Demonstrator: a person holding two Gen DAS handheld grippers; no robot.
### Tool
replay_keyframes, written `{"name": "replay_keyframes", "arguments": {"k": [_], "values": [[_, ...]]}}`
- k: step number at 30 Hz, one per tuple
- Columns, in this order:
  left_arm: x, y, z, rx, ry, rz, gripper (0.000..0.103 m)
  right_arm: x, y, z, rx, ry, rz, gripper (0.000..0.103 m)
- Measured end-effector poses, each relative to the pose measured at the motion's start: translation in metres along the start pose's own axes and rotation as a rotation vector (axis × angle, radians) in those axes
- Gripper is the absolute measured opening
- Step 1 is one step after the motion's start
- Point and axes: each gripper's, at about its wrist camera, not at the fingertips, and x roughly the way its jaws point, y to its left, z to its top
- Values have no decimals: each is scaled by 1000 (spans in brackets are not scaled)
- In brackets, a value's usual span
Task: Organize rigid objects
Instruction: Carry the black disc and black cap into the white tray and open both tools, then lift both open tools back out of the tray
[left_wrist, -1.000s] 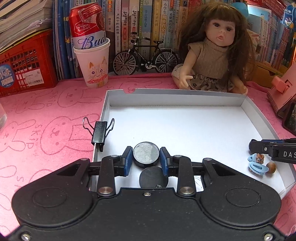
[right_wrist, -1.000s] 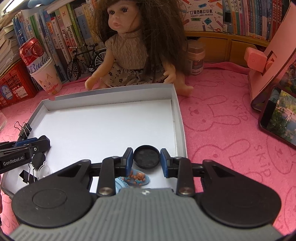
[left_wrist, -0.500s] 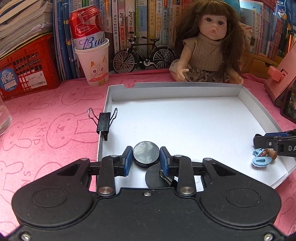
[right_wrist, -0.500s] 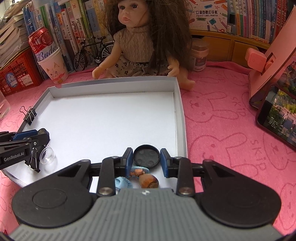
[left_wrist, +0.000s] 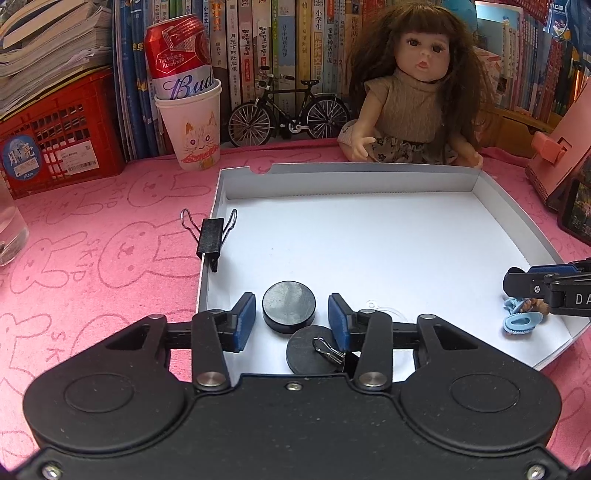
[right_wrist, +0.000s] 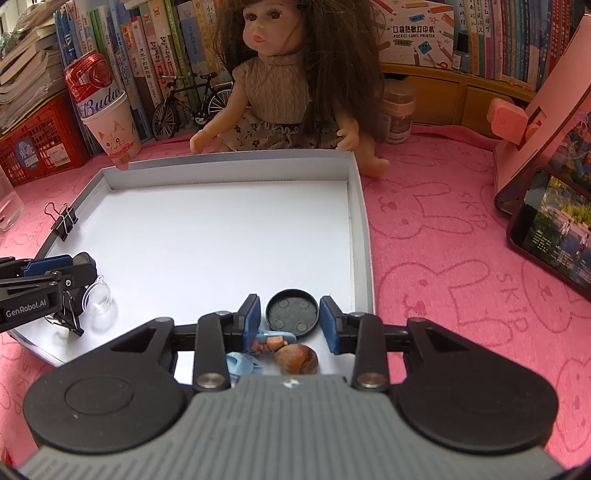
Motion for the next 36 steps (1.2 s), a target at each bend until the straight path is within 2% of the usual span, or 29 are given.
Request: {"name": "replay_keyframes", "arguments": {"k": [6,11,13,27,30,32,36], "values": [[-11,-1,-3,-2,-28,13,57,-12,4,-2,-20,-47,6,74],[-27,0,-6,-3,-68,11,69,-27,8,-7,-53,-95,9,84],[-33,1,-7,-13,-85,7,75,-34,10,-10,-68,-112,12,86],[-79,-5,-28,-53,-125,-12,79,-82,13,-37,-81,-215,67,90],[-91,-8,-37,-71,-156,-9,79,-90,16,-45,-93,-232,74,92],[-101,-11,-43,-66,-185,-3,80,-95,18,-51,-107,-248,76,93],[-113,-17,-56,-45,-191,-16,81,-103,22,-62,-129,-271,80,96]]}}
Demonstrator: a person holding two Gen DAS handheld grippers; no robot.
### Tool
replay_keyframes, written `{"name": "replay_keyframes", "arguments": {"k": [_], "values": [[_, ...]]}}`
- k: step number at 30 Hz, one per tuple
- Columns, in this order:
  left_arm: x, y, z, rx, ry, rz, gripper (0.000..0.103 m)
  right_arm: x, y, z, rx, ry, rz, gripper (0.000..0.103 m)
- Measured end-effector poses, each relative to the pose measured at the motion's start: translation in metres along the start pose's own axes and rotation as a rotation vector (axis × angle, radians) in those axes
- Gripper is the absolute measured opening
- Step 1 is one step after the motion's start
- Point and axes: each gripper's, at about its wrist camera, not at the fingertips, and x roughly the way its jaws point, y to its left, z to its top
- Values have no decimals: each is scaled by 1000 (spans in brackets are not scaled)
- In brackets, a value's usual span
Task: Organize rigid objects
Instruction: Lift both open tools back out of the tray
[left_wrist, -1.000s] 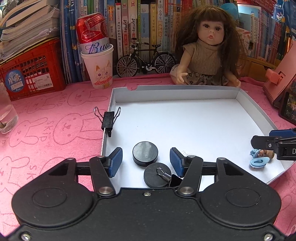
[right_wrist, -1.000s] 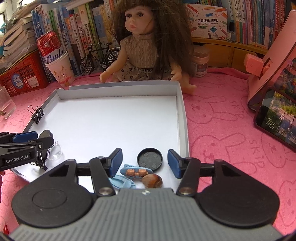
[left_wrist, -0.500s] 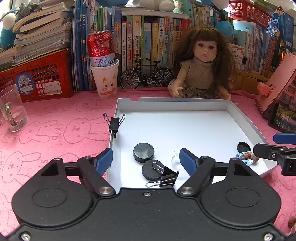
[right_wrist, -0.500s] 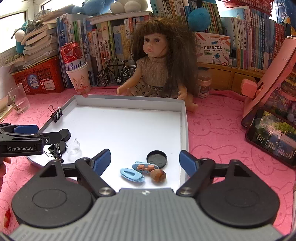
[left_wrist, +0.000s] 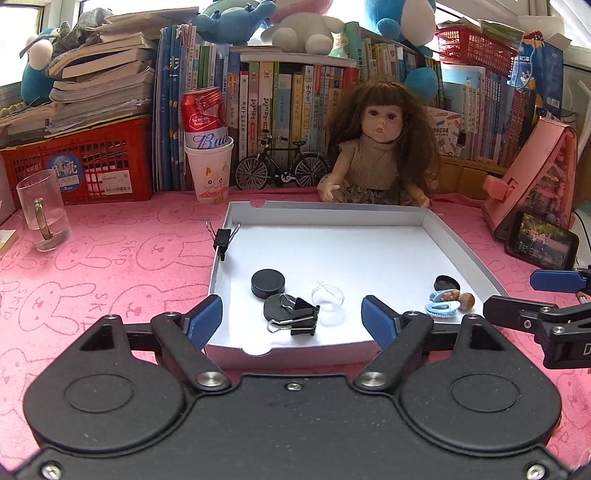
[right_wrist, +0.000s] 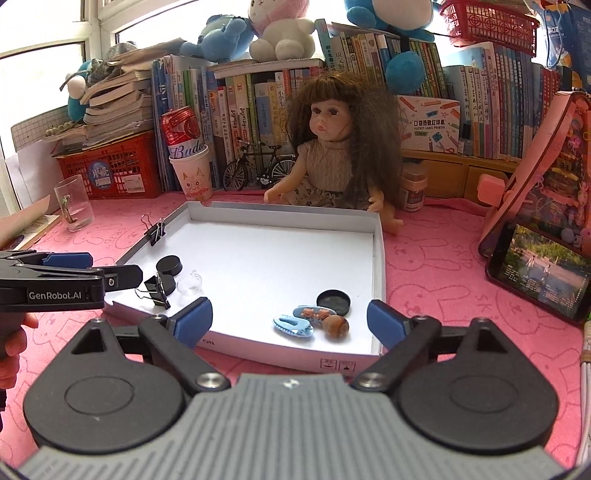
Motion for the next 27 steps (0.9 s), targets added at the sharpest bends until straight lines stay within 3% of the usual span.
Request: {"name": "replay_keyframes", "arguments": {"k": [17,27], "values": [[-41,-12,-40,32,-5,-10,81,-30,1,-32,26,-41,18,99],[-67,-13,-80,72,-33,2,81,-38,0,-59,46,-59,16,101]]}}
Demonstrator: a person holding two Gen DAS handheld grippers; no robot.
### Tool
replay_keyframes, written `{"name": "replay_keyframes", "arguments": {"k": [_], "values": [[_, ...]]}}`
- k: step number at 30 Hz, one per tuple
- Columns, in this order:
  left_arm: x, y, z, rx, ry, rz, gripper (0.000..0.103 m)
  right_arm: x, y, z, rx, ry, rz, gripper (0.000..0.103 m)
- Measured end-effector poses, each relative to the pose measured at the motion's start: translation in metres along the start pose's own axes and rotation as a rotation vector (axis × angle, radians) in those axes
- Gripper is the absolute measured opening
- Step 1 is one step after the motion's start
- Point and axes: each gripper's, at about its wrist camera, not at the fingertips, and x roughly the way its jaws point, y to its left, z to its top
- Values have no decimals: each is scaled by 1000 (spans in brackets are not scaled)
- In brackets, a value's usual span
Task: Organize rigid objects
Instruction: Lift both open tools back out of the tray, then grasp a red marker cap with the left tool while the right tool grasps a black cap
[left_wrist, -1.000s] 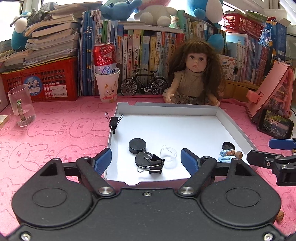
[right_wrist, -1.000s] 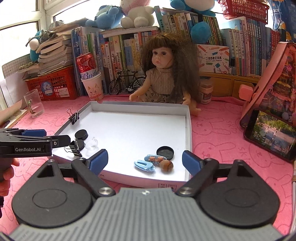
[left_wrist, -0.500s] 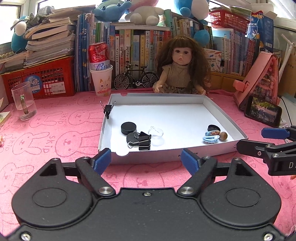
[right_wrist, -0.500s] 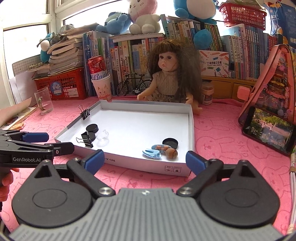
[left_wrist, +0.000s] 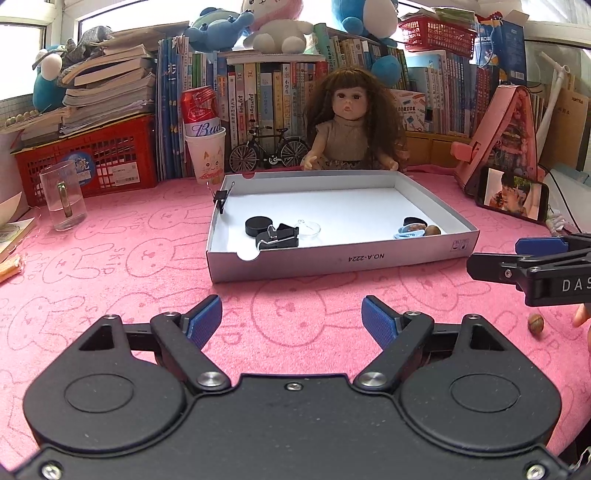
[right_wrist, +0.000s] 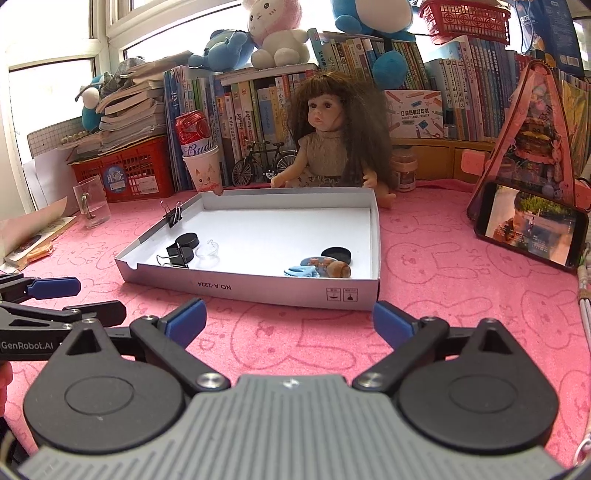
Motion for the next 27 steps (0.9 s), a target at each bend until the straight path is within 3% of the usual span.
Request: {"name": "replay_keyframes", "arguments": {"k": [11,15,21,27], "values": [[-25,-3,-41,-12,-17,23,81,-18,15,-36,-53,-53,17,102],[-34,-2,-51,-3,-28,34,74,-23,28,-44,-123,-59,54,101],[-41,6,-57,-30,-54,68,59,-25,47,-53,-205,-43,113,89],[-37,17,-61,-78,-18,83,45,-26,58,-59,-239,-39,117,73]]}}
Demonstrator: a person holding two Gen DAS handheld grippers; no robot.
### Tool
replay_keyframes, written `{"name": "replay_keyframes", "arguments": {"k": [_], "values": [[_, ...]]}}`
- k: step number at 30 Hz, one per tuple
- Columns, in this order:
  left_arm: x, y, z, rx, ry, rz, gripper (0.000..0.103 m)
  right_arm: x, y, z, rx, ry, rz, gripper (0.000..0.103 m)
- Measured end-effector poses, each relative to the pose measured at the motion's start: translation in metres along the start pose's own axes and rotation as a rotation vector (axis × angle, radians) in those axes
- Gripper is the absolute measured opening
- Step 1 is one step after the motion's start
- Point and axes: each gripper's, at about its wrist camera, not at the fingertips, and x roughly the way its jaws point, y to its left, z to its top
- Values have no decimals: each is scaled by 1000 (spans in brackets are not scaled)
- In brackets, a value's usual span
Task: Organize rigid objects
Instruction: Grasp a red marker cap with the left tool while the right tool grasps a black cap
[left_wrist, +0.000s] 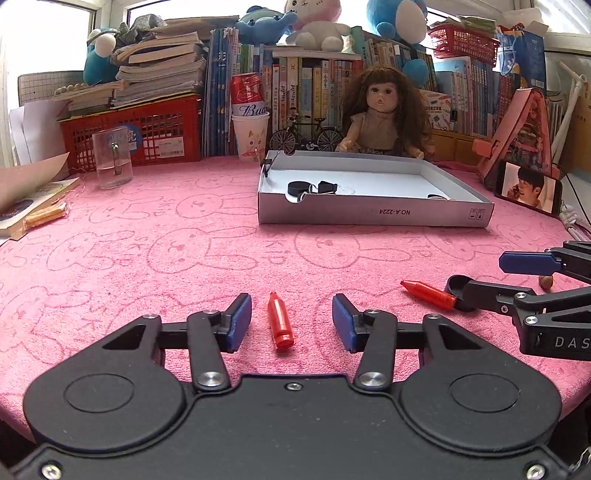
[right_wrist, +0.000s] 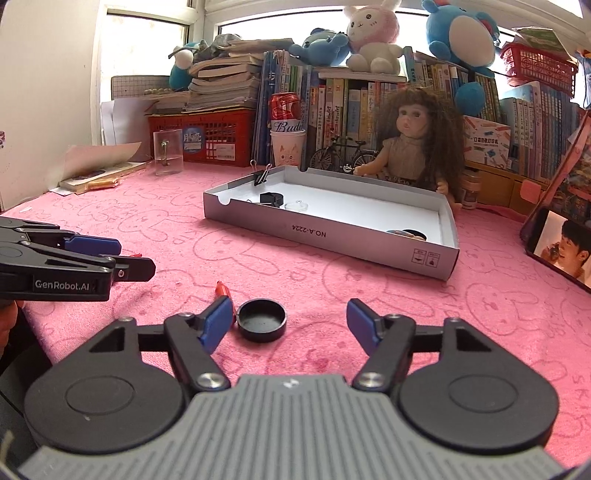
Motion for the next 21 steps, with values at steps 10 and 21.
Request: {"name": "replay_keyframes", "arguments": {"k": [10,21], "values": [[3,-4,-2,16,10,20,43,7,14,-6,-48,26,-7,60],[4,-8,0,19,7,28,10,11,14,-6,14,13,-3,37]]}}
